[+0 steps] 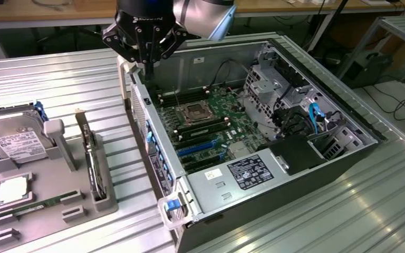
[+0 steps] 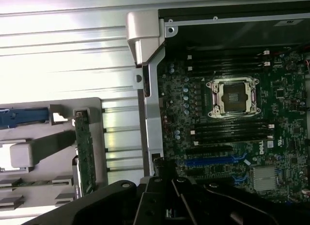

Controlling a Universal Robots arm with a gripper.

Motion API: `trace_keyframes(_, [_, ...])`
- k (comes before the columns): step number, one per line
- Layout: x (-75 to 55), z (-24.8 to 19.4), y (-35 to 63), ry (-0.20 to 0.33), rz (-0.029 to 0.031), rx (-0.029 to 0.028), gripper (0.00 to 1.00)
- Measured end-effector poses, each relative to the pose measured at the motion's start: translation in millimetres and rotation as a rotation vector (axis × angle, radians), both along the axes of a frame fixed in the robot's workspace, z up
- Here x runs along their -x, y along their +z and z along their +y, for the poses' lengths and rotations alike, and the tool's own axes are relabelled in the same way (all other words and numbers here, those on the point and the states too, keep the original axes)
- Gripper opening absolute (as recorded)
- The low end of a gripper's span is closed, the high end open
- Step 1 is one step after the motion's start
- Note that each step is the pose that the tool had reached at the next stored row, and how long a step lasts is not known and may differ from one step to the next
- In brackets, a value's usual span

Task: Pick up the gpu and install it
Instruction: 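Reach for the gpu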

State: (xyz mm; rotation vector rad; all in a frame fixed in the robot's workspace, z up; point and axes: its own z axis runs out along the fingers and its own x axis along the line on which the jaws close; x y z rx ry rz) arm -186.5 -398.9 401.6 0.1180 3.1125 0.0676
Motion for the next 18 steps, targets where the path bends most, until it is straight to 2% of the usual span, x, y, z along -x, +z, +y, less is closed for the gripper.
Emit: trace_keyframes(18, [14.1,0.0,0.0,0.0,0.0,-0.0001,0.11])
